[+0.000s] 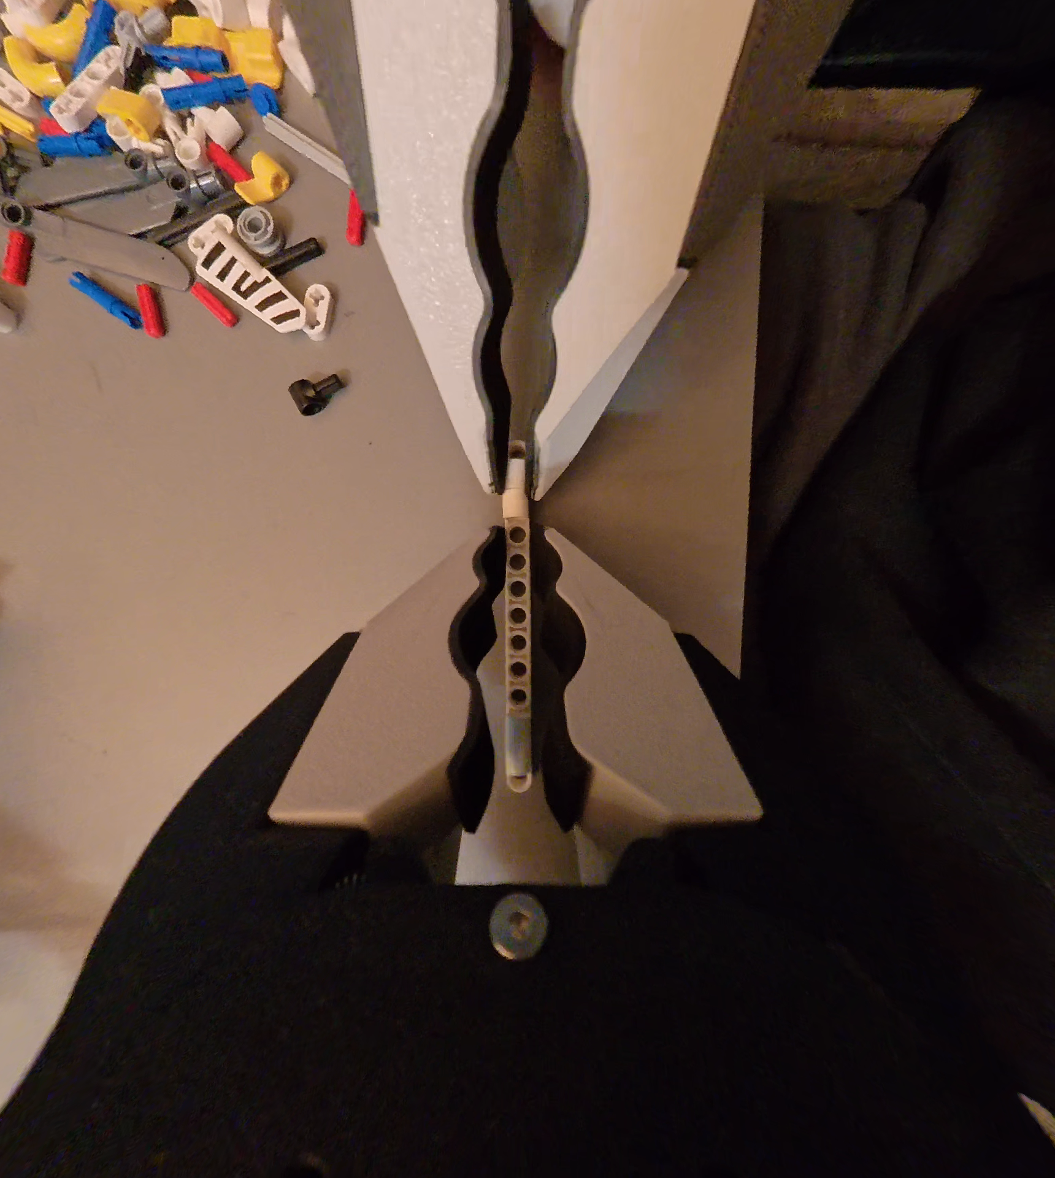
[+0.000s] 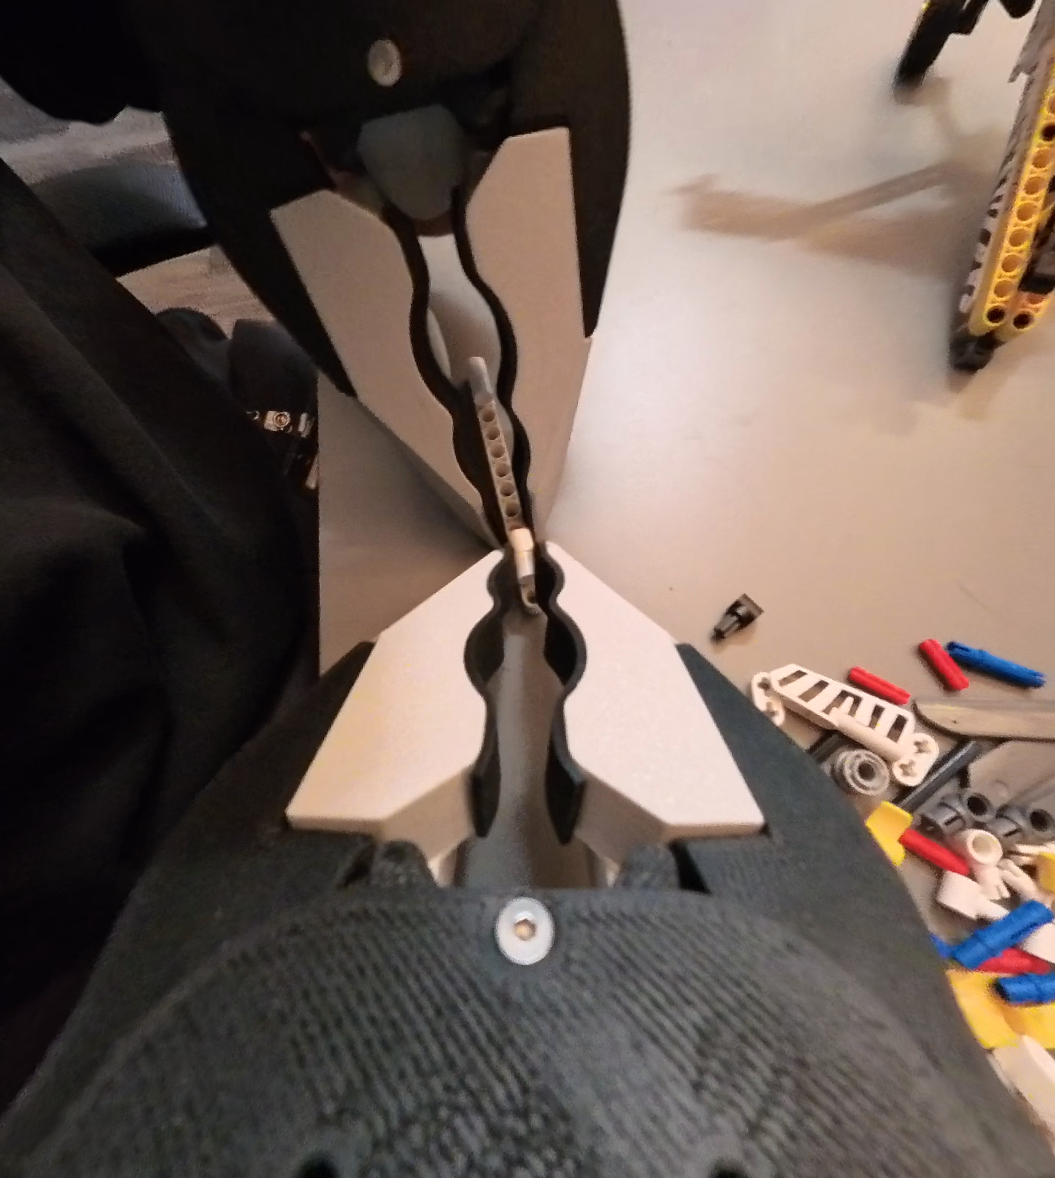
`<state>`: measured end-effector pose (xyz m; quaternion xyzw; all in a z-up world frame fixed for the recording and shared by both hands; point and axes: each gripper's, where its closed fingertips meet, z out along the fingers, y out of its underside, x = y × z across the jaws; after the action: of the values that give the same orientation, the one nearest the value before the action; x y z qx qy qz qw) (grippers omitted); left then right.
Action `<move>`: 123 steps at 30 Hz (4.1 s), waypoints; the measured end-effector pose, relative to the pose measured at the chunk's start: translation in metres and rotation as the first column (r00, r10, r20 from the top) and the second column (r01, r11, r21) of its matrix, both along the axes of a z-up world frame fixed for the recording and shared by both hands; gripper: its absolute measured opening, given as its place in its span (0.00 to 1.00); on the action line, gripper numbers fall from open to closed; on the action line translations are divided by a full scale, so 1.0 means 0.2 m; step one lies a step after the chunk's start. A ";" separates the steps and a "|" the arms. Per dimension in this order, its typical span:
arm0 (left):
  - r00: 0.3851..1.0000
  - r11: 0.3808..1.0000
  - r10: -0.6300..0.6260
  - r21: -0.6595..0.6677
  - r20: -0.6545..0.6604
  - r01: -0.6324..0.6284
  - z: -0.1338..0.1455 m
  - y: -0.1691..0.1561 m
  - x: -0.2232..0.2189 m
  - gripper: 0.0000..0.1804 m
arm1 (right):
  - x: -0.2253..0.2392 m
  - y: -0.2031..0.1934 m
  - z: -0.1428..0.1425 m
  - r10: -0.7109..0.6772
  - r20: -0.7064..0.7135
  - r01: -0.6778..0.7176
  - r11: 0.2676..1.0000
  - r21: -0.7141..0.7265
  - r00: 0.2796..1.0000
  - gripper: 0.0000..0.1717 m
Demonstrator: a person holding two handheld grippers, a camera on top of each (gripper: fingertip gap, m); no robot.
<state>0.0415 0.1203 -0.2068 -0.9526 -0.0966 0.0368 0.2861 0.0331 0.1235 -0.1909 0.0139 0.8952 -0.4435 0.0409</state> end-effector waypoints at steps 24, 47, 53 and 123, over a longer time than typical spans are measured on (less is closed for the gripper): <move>0.998 0.999 0.021 0.033 0.053 -0.023 -0.01 0.06 0.03 0.04 | 0.04 0.07 -0.04 0.012 -0.020 -0.012 0.999 0.041 1.000 0.03; 0.999 0.999 0.032 0.004 0.025 -0.032 -0.01 0.09 0.05 0.05 | 0.06 0.10 -0.02 0.163 -0.149 -0.161 0.987 0.030 0.975 0.03; 0.998 0.998 0.055 0.020 0.039 -0.056 -0.01 0.09 0.01 0.05 | 0.02 0.10 -0.02 0.122 -0.043 -0.121 0.992 0.025 0.992 0.03; 0.996 0.988 0.068 0.133 0.056 -0.075 -0.01 0.10 0.02 0.05 | 0.03 0.09 -0.05 0.028 -0.092 -0.023 0.998 0.059 0.995 0.04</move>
<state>0.0451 0.1410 -0.2086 -0.9277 -0.1404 0.0161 0.3457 0.0389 0.1408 -0.2016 -0.0170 0.9088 -0.4169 0.0046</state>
